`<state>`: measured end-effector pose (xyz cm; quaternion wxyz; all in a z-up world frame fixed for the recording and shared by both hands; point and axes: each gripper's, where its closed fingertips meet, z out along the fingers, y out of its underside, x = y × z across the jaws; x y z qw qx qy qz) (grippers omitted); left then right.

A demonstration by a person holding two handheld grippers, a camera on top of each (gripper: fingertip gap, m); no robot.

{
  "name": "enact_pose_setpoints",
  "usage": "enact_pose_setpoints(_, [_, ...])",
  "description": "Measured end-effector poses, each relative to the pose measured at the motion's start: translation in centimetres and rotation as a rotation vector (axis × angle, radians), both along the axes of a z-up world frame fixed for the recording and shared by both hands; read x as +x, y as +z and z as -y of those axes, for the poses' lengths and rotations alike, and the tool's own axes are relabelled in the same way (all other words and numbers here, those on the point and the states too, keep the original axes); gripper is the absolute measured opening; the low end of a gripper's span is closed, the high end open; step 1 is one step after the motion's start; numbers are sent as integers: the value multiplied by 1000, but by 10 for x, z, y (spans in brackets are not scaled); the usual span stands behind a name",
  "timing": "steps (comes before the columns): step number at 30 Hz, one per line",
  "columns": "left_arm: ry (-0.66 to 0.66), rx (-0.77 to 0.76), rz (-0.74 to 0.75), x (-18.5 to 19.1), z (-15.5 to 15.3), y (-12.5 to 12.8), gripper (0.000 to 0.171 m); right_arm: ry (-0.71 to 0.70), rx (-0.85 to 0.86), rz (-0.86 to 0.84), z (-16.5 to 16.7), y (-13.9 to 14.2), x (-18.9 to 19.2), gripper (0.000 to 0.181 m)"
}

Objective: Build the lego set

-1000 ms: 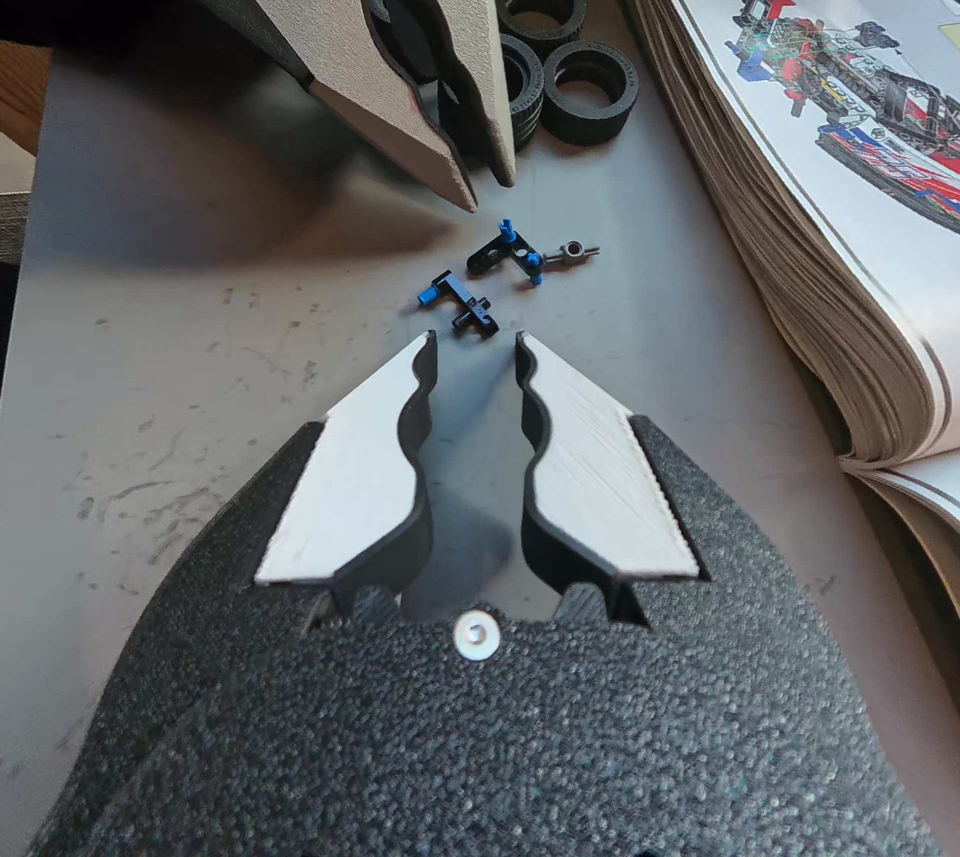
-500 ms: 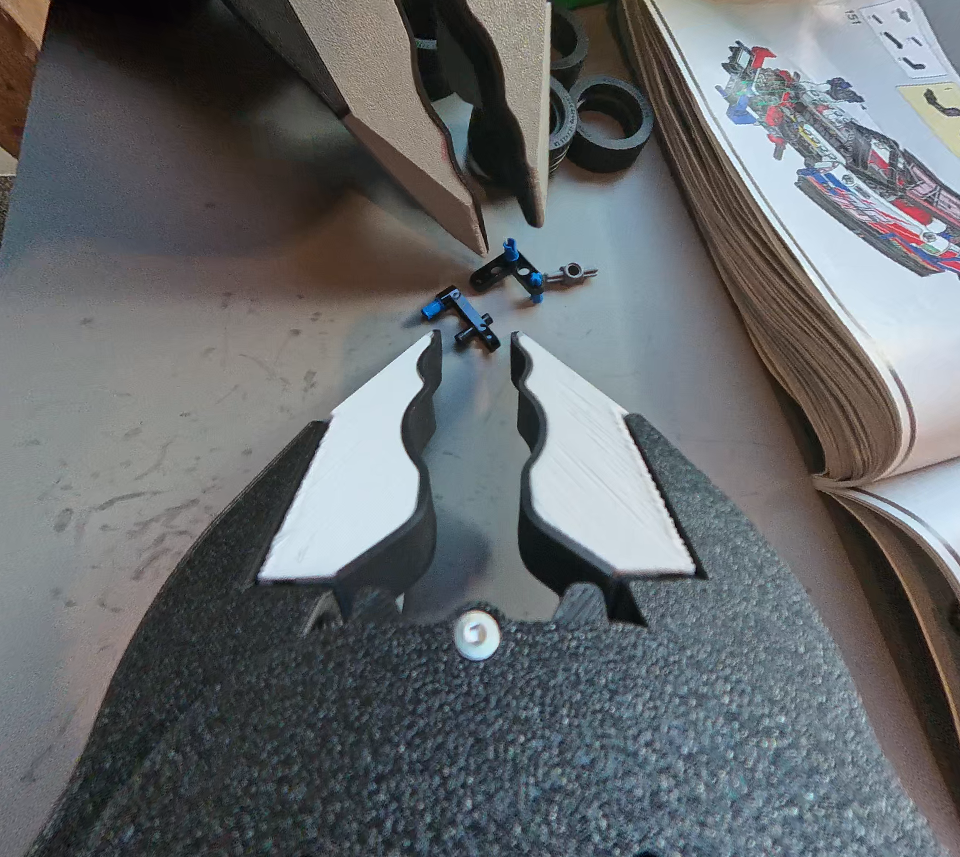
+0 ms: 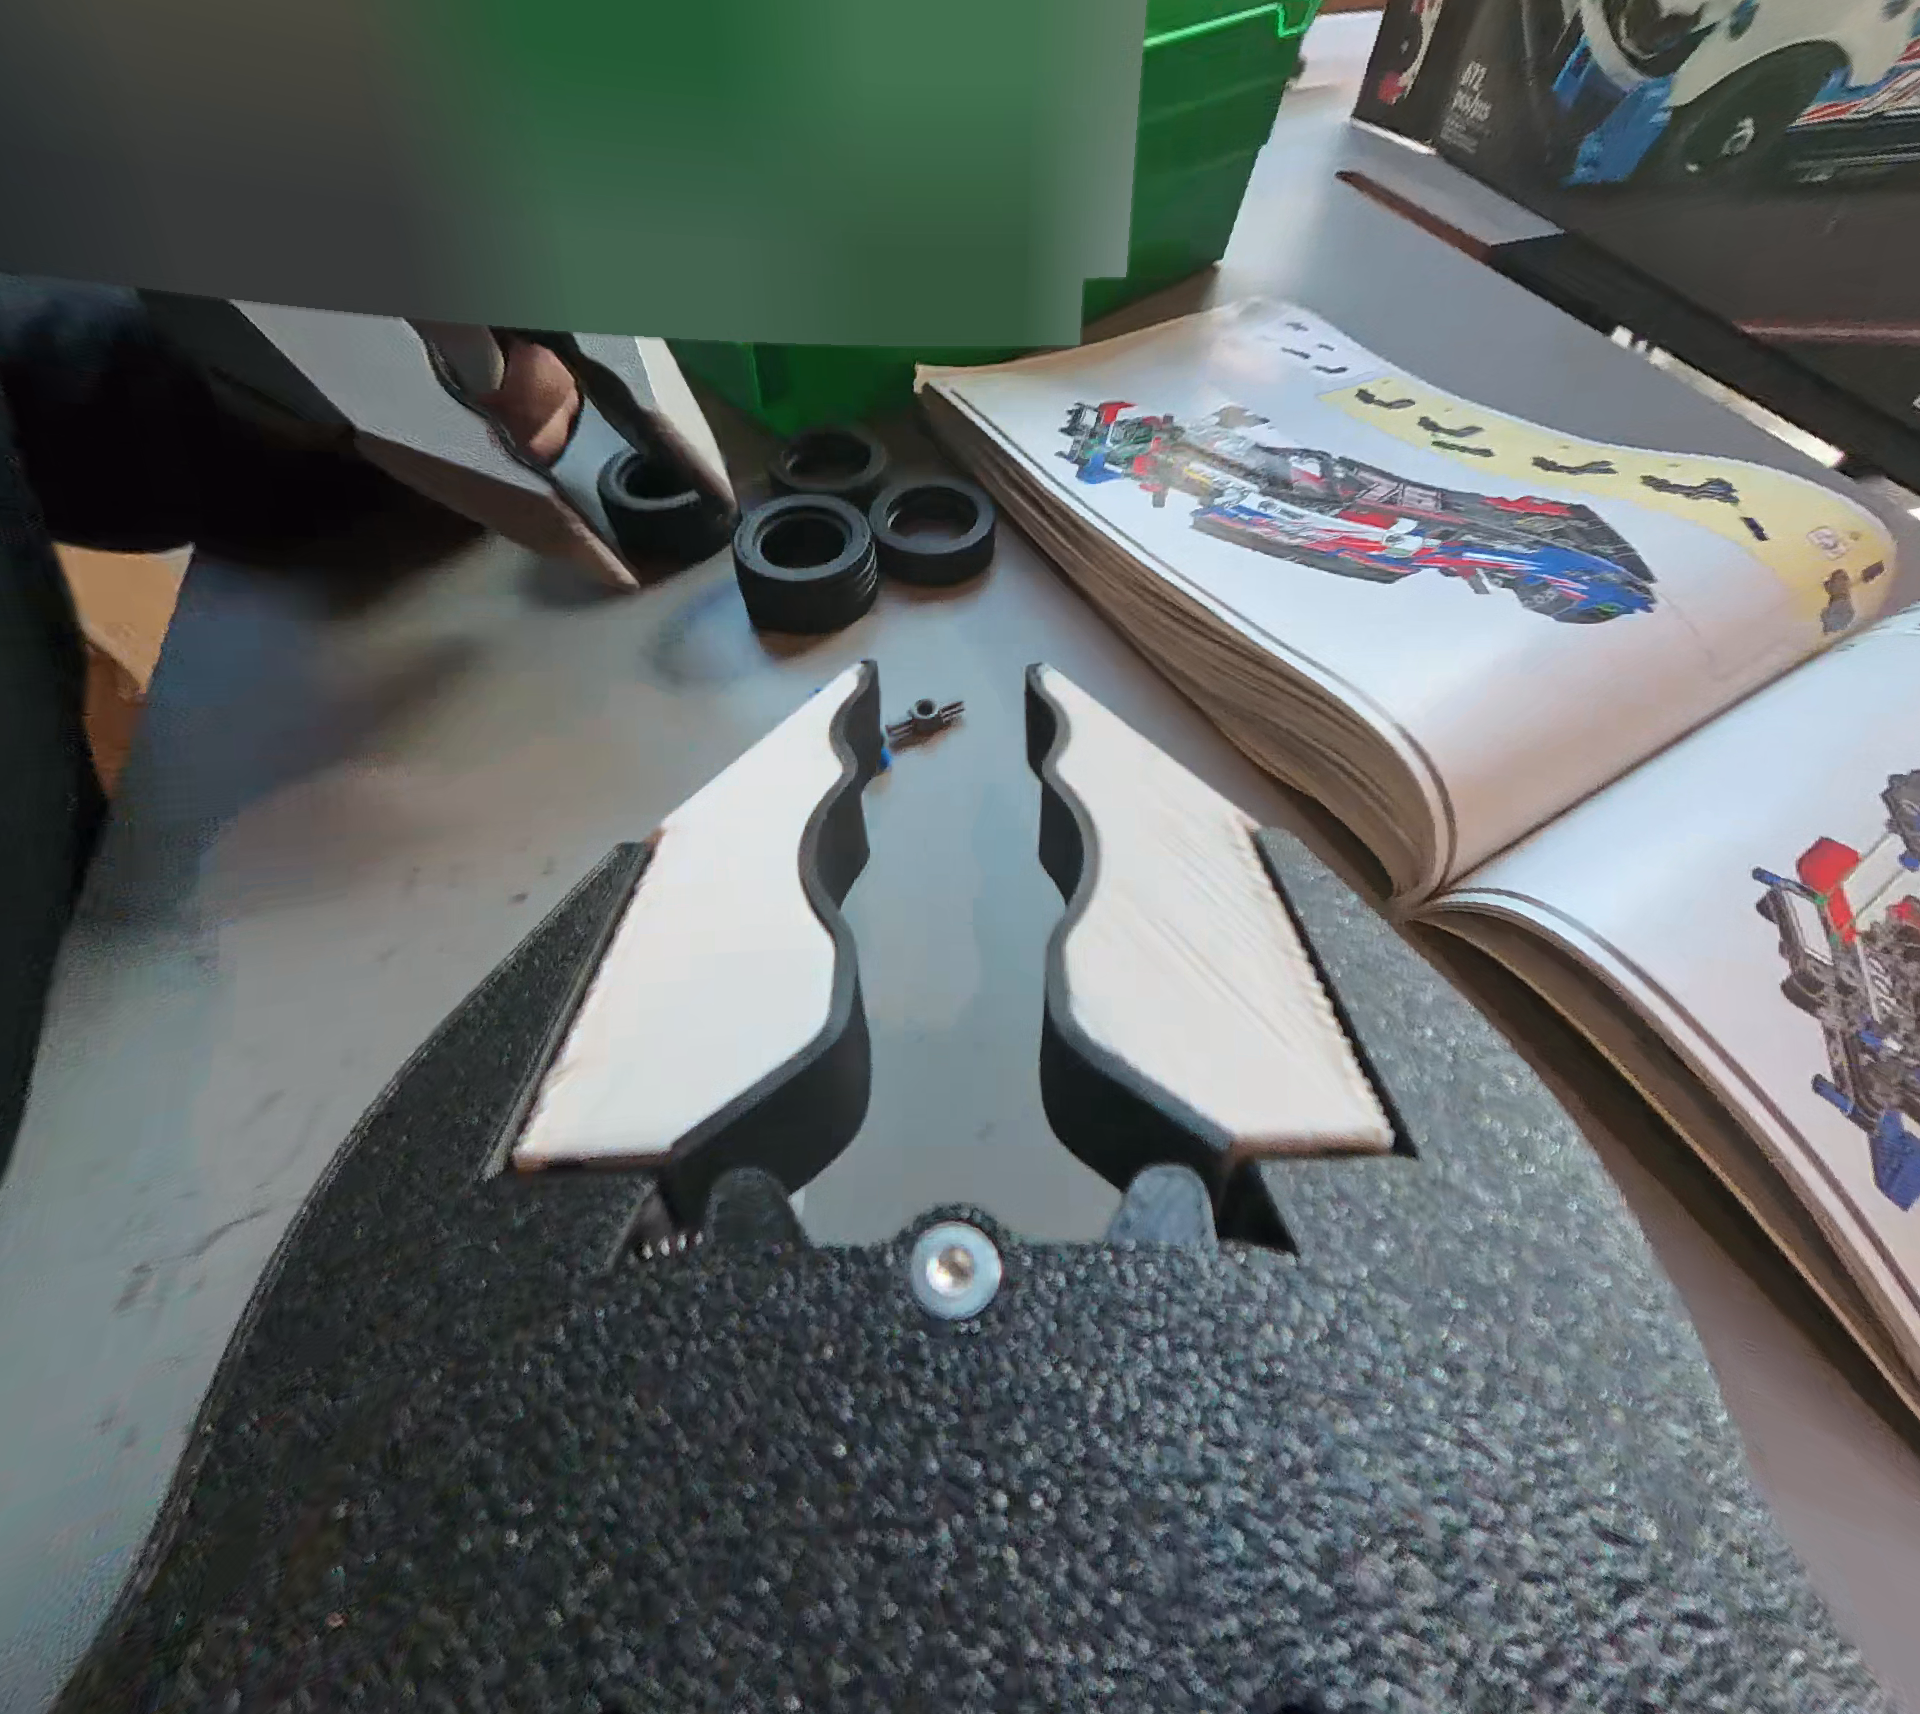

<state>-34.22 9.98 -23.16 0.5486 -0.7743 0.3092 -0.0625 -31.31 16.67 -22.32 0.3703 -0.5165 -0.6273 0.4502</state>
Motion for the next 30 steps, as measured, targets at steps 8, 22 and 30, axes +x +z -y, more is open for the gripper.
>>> enact_pose_setpoints(8, [12,-18,63,0,-6,0,20,10,3,-48,7,8,4,29])
enact_pose_setpoints(22, [44,-2,-4,1,-7,-4,17,13,3,-61,10,11,3,31])
enact_pose_setpoints(30, [51,-4,13,-2,-7,-3,16,7,-16,-62,7,11,3,31])
